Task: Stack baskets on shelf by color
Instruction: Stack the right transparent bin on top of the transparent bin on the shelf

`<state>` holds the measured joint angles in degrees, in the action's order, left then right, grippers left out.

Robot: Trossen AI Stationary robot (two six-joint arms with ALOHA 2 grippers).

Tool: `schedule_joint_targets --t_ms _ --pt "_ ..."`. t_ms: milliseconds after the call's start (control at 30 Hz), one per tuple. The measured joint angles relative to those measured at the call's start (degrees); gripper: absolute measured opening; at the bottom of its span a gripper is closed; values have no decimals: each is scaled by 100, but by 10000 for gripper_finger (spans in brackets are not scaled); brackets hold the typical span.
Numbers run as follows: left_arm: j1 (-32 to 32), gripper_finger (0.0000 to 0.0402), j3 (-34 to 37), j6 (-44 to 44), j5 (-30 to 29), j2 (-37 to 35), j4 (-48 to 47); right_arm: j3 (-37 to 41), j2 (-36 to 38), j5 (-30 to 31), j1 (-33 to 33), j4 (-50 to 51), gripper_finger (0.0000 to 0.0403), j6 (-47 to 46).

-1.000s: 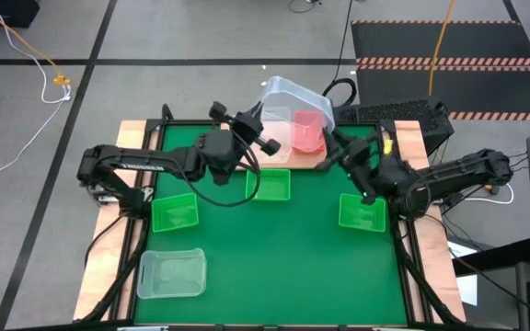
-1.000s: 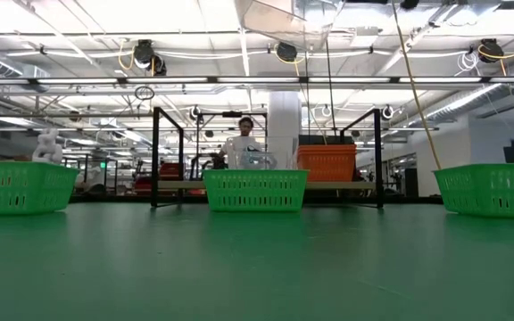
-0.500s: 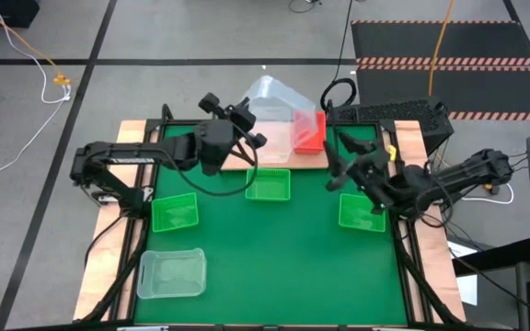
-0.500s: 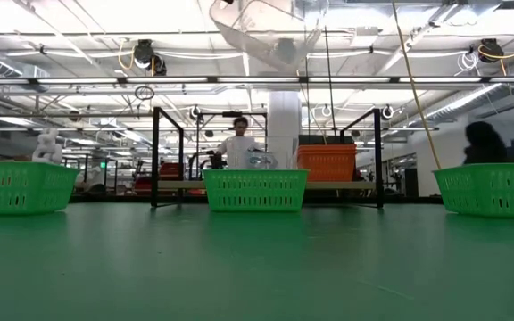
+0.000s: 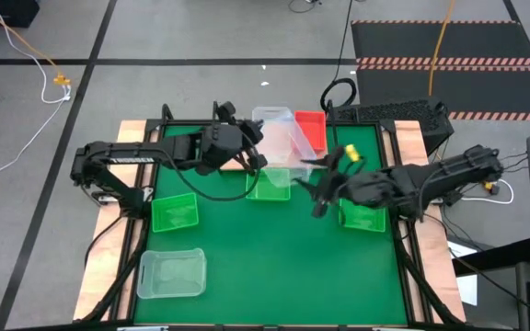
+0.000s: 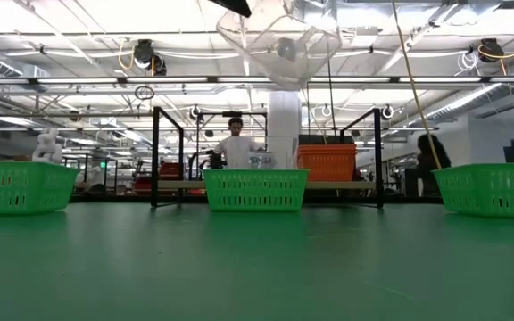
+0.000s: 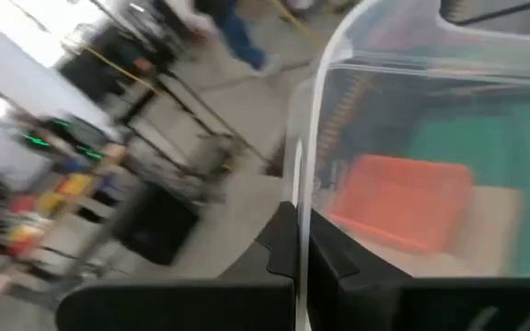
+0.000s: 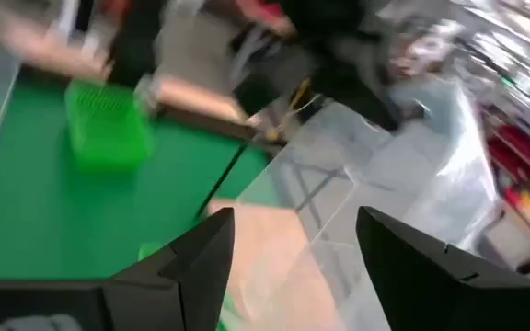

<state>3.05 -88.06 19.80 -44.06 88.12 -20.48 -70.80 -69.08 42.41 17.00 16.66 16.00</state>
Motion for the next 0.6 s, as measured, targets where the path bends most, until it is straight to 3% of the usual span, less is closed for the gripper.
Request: schedule_joint_targets --t_ms 133,267,433,600 --pt "100 0 -295 -866 488 0 -874 -828 -619 -1146 -127 1162 224 554" --pt "306 0 -709 -1521 1016 0 -1625 -1190 -1137 -2344 -313 1571 207 686" --pt "655 0 -1179 -2055 1756 -20 -2742 -1532 -1570 -2441 -474 1955 188 1529" --pt "877 0 -1195 -2312 2071 -9 -3559 -1921 -1898 -2467 -679 2347 174 1677"
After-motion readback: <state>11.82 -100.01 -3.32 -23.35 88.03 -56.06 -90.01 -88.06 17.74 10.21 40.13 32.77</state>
